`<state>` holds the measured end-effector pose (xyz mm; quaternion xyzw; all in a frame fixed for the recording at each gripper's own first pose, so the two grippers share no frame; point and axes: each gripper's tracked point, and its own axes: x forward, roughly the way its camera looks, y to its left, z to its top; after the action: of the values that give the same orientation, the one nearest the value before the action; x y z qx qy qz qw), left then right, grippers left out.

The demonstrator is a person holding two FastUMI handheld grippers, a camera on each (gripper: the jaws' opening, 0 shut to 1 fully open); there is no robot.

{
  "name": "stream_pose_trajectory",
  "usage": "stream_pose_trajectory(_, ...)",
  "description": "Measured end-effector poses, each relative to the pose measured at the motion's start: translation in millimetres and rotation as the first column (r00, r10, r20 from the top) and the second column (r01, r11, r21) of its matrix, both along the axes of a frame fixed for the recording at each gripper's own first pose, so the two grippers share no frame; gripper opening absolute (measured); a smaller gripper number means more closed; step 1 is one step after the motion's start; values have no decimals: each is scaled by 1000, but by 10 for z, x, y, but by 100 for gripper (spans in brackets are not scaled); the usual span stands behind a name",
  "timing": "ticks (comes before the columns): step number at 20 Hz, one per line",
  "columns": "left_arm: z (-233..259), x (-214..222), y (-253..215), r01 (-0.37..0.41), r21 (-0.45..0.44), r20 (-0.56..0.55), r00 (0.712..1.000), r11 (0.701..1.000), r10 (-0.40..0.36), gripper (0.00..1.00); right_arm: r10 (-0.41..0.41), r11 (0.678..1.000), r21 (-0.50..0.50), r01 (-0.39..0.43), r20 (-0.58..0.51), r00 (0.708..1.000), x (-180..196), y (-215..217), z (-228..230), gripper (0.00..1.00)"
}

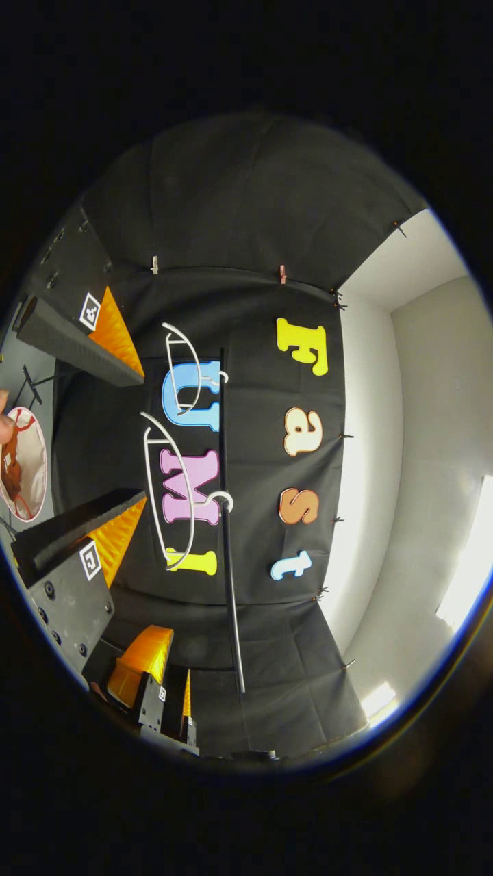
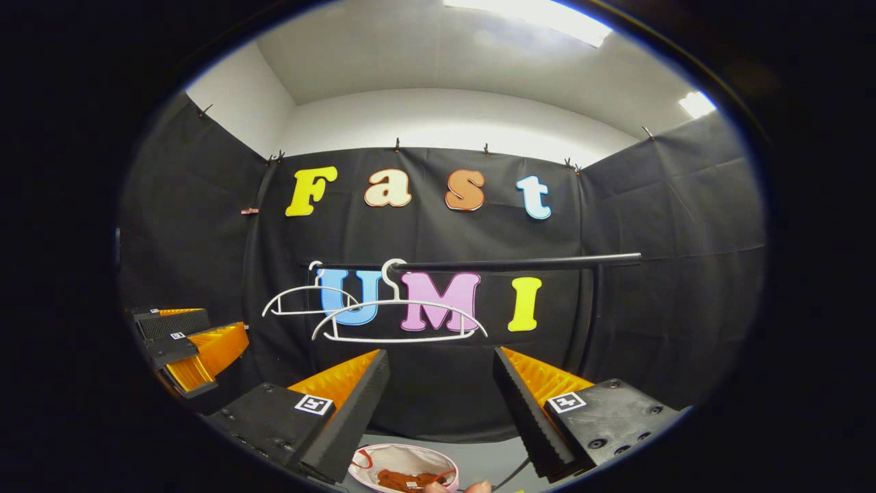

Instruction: Grasp the clothes on the hanger with both hands and then place them into the laundry hamper below.

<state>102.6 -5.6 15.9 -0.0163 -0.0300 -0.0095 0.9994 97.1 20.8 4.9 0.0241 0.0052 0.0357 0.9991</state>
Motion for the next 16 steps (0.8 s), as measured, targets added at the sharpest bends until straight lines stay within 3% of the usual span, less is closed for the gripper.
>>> stream_pose_trajectory(16, -4, 39, -116, 27, 26, 8, 1000, 999, -27, 95, -34, 999, 2, 34, 0, 999, 33, -71, -35, 98)
